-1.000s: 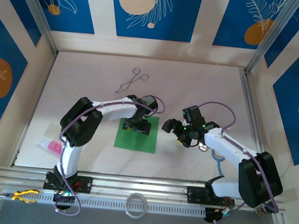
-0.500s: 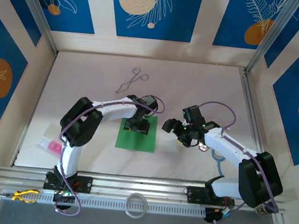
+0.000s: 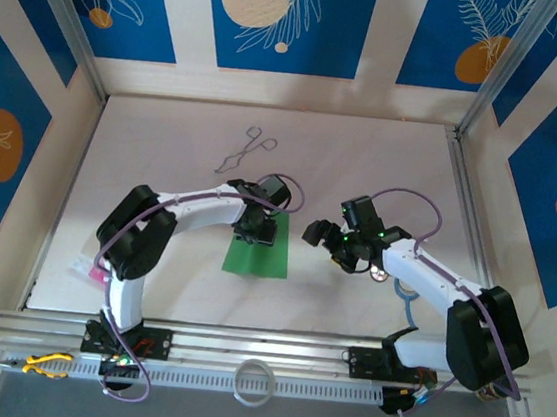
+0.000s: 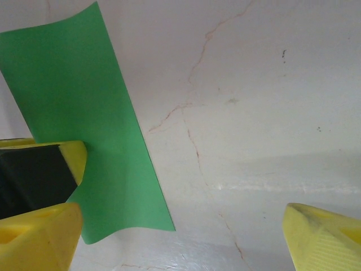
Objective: Fold a paper plane with a square sheet of paper (pick it up from the middle)
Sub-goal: First fold the square sheet of paper in half at the center of the table.
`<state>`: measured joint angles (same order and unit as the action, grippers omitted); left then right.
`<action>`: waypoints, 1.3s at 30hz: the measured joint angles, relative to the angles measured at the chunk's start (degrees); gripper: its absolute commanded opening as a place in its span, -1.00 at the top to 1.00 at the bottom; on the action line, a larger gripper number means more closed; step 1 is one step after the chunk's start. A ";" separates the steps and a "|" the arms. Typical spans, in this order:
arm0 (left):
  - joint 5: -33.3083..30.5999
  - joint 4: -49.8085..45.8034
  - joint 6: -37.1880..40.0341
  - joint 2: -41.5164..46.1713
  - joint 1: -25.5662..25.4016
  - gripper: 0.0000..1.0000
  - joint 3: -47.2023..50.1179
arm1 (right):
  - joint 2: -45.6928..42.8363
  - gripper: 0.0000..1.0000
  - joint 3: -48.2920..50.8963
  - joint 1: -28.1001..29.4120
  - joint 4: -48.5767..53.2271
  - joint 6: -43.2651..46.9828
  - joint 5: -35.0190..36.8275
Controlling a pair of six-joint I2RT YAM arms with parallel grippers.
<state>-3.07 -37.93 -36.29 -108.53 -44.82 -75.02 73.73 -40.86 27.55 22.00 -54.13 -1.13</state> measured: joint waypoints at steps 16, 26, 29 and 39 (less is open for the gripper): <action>21.03 22.73 -5.62 11.52 3.89 0.05 9.25 | -8.24 -0.84 3.10 -5.66 -0.61 -0.02 0.24; 29.66 40.81 -16.85 10.69 6.43 0.14 20.63 | -11.23 -0.82 6.58 -6.86 -6.05 -0.61 -4.66; 29.62 44.06 -19.37 9.75 6.45 0.17 22.16 | -11.13 -0.80 6.60 -6.93 -7.10 -0.68 -5.75; 26.99 49.37 -23.80 9.03 6.45 0.18 27.89 | -5.88 -0.58 6.58 -6.49 -9.33 -0.59 -10.34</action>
<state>23.92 11.44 -60.10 -99.50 -38.37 -47.13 67.85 -34.28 21.06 12.67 -54.72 -11.46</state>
